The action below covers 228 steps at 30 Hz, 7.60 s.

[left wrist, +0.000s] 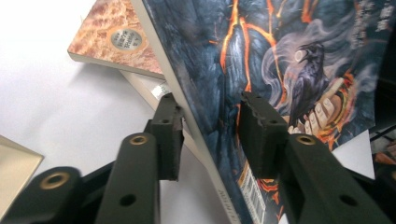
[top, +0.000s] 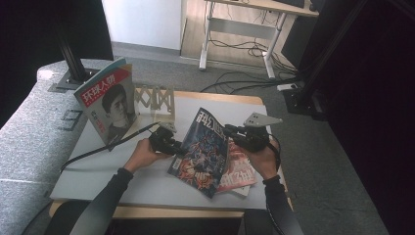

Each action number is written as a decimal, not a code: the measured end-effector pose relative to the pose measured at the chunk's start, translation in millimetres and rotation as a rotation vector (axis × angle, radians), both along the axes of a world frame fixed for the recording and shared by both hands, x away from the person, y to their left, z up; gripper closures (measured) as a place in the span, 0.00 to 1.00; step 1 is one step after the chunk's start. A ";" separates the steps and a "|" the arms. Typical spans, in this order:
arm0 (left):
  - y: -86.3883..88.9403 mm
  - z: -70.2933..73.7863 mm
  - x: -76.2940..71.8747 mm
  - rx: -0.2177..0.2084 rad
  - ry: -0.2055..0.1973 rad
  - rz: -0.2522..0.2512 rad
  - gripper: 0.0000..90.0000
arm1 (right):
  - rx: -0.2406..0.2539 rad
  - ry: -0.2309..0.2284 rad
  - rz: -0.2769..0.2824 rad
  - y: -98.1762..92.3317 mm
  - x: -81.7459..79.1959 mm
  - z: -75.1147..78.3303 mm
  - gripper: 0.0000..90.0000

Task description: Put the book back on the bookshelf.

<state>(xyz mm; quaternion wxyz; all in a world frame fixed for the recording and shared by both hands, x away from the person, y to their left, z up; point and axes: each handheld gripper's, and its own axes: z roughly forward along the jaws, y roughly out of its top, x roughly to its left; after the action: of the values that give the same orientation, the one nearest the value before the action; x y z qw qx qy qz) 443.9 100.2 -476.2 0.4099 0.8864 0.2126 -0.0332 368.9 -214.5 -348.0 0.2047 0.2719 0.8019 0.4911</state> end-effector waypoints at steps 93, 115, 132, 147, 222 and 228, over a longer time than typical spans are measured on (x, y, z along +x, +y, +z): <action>50.8 28.4 -81.3 -0.184 -0.239 -0.069 0.69 | 0.050 0.055 0.162 9.4 -13.2 -64.8 0.81; 41.8 79.3 -69.3 -0.224 -0.235 -0.061 0.59 | 0.045 0.049 0.171 10.3 -15.1 -64.4 0.81; 39.6 118.6 -58.5 -0.242 -0.265 -0.039 0.62 | 0.043 0.051 0.171 10.5 -15.8 -63.9 0.81; 31.0 133.5 -65.6 -0.107 -0.308 -0.028 0.88 | 0.036 0.060 0.160 7.6 -16.3 -64.8 0.79; 84.4 184.1 -73.3 -0.118 -0.288 0.199 0.91 | 0.101 0.413 -0.424 -100.9 5.2 -185.1 0.00; 97.6 194.1 -75.9 -0.129 -0.302 0.246 0.92 | 0.102 0.409 -0.419 -101.4 4.6 -185.6 0.00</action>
<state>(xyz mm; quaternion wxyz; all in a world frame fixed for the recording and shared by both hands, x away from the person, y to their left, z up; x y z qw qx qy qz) 368.1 197.8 -282.1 0.4939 0.8207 0.2526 0.1370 373.5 -316.0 -533.5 0.1217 0.5349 0.7271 0.4127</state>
